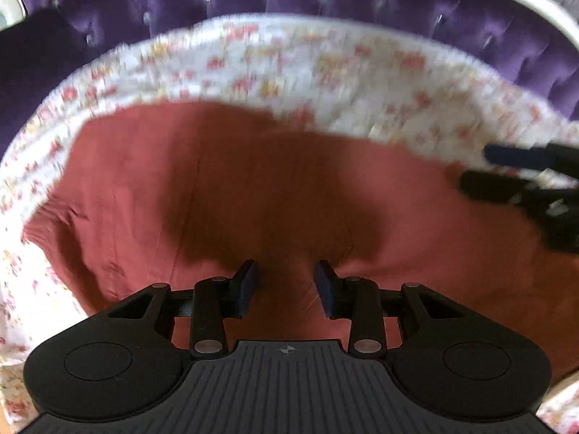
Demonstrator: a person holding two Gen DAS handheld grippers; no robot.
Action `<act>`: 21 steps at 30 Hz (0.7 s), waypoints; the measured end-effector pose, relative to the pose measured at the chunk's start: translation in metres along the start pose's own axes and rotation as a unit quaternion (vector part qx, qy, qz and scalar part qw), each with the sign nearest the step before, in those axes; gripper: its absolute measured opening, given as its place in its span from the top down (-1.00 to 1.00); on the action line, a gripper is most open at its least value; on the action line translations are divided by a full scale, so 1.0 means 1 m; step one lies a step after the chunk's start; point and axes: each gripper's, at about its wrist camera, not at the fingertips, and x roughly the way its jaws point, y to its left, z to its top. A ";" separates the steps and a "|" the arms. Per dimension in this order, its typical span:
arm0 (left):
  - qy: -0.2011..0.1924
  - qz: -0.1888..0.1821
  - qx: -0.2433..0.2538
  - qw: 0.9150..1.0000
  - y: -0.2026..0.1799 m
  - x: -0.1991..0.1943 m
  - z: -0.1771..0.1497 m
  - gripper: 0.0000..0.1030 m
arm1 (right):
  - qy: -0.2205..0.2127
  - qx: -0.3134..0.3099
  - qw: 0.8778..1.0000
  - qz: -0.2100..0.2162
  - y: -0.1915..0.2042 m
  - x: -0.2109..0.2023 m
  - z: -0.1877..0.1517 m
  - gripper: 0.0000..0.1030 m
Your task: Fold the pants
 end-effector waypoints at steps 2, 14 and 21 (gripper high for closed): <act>-0.013 0.004 0.005 1.000 0.000 -0.004 -0.006 0.29 | 0.009 0.002 1.000 0.018 -0.003 0.004 -0.003 -0.22; -0.021 0.019 -0.033 0.999 0.009 -0.017 0.006 0.32 | -0.034 -0.109 0.993 -0.024 0.063 -0.010 -0.045 0.79; -0.074 0.001 -0.040 0.996 -0.002 -0.050 0.031 0.32 | -0.036 -0.204 0.973 -0.100 0.096 0.007 -0.075 0.77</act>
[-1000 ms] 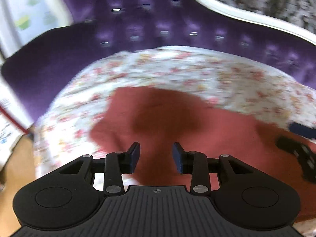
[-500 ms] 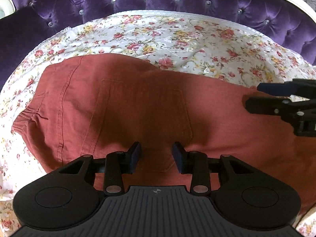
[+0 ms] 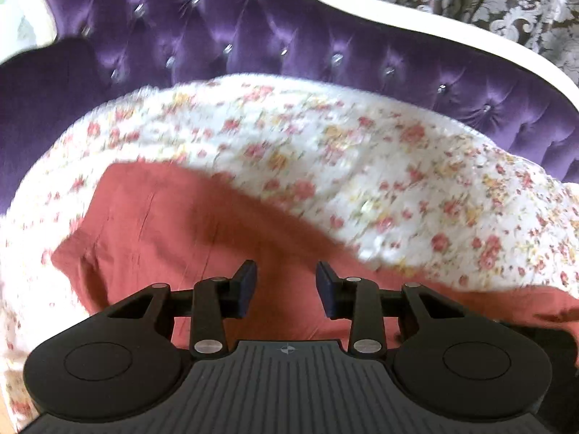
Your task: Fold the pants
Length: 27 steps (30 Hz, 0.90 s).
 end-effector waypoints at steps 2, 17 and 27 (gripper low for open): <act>0.000 0.002 0.009 1.000 -0.010 0.008 0.007 0.32 | -0.001 -0.019 1.000 -0.011 0.005 0.000 -0.002 0.77; 0.026 0.004 -0.014 1.000 0.006 0.048 -0.028 0.26 | -0.019 0.164 0.983 0.080 -0.075 -0.014 0.032 0.08; 0.012 0.011 -0.002 1.000 0.003 0.045 -0.030 0.27 | 0.084 0.250 0.944 0.199 -0.098 0.058 0.028 0.71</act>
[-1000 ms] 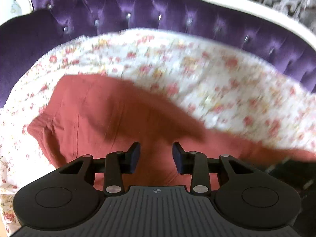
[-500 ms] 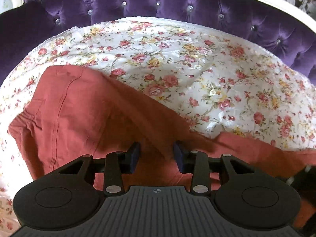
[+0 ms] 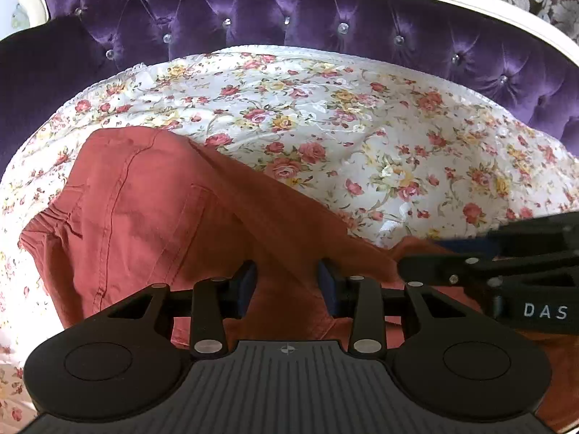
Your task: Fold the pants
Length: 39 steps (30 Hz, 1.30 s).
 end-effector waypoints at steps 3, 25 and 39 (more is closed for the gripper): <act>-0.015 -0.003 -0.015 1.000 0.007 -0.012 -0.004 0.27 | -0.038 -0.043 0.998 -0.033 0.015 -0.015 -0.004 0.78; -0.007 0.041 0.036 0.998 0.004 -0.006 -0.028 0.26 | -0.135 0.038 0.968 -0.206 -0.043 -0.019 0.033 0.68; -0.014 0.056 -0.018 0.998 0.036 -0.013 -0.004 0.25 | -0.074 -0.194 0.939 -0.275 0.041 -0.033 -0.080 0.69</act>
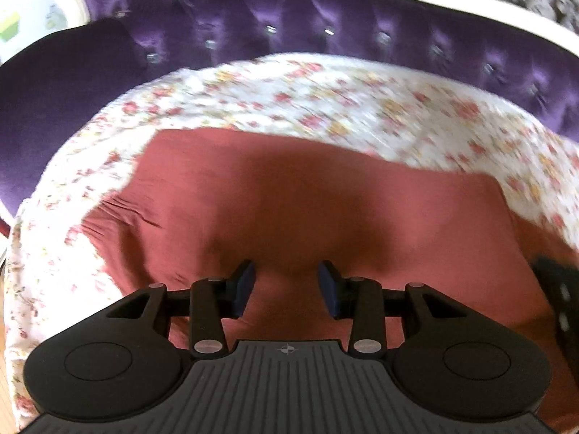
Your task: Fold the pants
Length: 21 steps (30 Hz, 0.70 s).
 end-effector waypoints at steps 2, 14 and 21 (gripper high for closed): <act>0.007 0.006 -0.016 1.000 0.014 0.003 0.004 0.26 | -0.005 0.006 1.000 0.006 -0.004 -0.006 0.002 0.69; 0.044 -0.021 -0.078 0.996 0.063 0.006 -0.003 0.21 | 0.014 0.064 0.980 0.190 0.023 -0.032 -0.018 0.62; 0.045 -0.032 -0.077 0.996 0.036 -0.007 0.011 0.25 | -0.026 0.062 0.977 0.202 0.016 -0.056 -0.010 0.65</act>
